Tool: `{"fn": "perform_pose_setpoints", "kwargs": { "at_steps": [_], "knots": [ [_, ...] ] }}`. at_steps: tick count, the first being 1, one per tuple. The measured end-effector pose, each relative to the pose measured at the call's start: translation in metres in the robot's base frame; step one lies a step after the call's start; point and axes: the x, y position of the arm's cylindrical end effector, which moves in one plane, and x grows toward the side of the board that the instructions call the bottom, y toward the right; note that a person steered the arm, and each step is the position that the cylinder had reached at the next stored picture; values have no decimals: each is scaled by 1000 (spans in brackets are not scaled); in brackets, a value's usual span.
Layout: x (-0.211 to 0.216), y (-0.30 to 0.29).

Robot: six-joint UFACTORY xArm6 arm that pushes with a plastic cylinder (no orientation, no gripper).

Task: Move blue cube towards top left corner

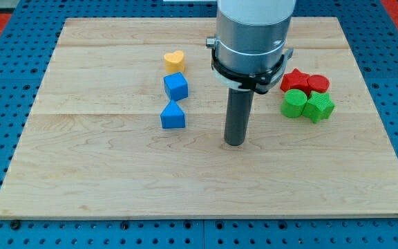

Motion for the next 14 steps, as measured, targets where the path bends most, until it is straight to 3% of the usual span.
{"fn": "perform_pose_setpoints", "kwargs": {
  "at_steps": [2,3,5,6,8,9,10,11,12,13,14],
  "knots": [
    [-26,-73],
    [-67,-98],
    [-91,-60],
    [-111,-72],
    [-182,-178],
    [-218,-195],
    [-214,-141],
    [-229,-128],
    [-249,-133],
    [-249,-193],
    [-242,-189]
  ]
}}
